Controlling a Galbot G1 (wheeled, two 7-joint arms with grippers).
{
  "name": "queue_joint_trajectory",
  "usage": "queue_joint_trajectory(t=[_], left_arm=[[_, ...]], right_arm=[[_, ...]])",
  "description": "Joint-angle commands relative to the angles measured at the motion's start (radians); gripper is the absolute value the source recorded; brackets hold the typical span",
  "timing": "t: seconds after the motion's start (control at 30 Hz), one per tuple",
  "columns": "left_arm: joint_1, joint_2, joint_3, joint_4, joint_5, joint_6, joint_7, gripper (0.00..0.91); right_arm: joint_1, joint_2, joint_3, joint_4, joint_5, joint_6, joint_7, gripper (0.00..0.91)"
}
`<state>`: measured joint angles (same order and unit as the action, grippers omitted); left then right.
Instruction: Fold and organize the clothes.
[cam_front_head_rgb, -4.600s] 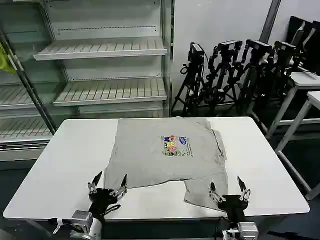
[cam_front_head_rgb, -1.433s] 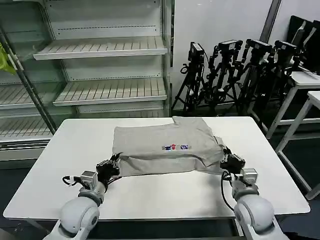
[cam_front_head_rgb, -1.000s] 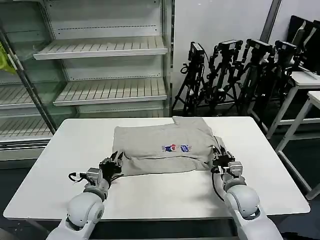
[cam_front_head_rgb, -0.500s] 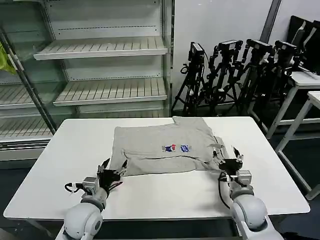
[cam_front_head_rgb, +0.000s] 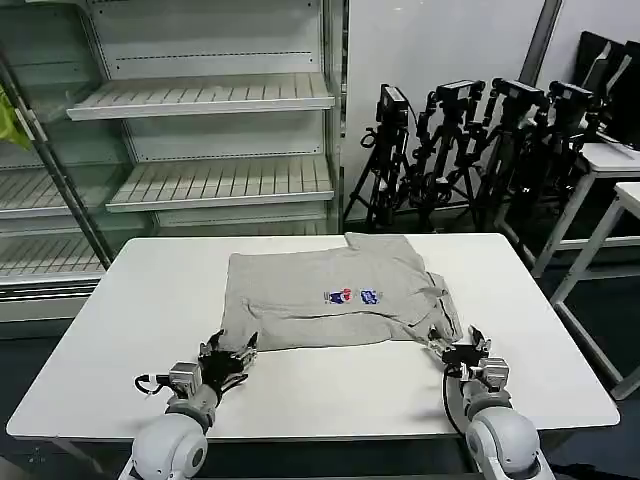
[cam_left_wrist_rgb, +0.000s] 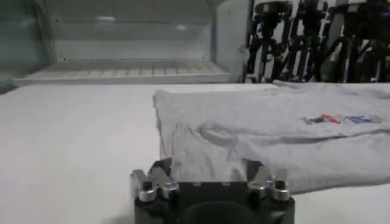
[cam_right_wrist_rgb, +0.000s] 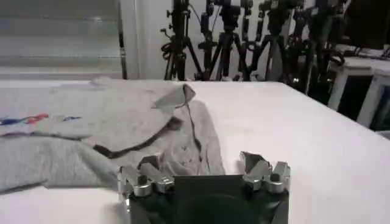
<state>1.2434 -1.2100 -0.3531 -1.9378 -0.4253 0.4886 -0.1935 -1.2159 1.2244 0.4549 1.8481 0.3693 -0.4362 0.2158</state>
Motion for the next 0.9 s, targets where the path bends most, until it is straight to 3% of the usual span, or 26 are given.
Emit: queue_joint_trajectory(t=[0.03,0.33,0.63,0.9], left_arm=[[0.006,-0.004,-0.001,0.015,-0.004,0.001,0.004,0.050],[0.024,-0.006,-0.005,0.003,-0.005,0.001,0.005,0.050],[0.090,-0.014,-0.010,-0.074,-0.005,0.000,0.001,0.050],[0.251,-0.031,-0.036,-0.204,0.026,-0.011,-0.003,0.050]], right_arm=[[-0.005,-0.008,-0.014,-0.017,0.042,-0.050,-0.003,0.000],[-0.014,-0.024,-0.026,-0.004,0.052,-0.036,-0.007,0.000],[-0.196,-0.020,0.009,0.216,0.003,-0.006,0.000,0.000],[-0.390,-0.037,0.080,0.389,-0.014,0.005,0.003,0.000]])
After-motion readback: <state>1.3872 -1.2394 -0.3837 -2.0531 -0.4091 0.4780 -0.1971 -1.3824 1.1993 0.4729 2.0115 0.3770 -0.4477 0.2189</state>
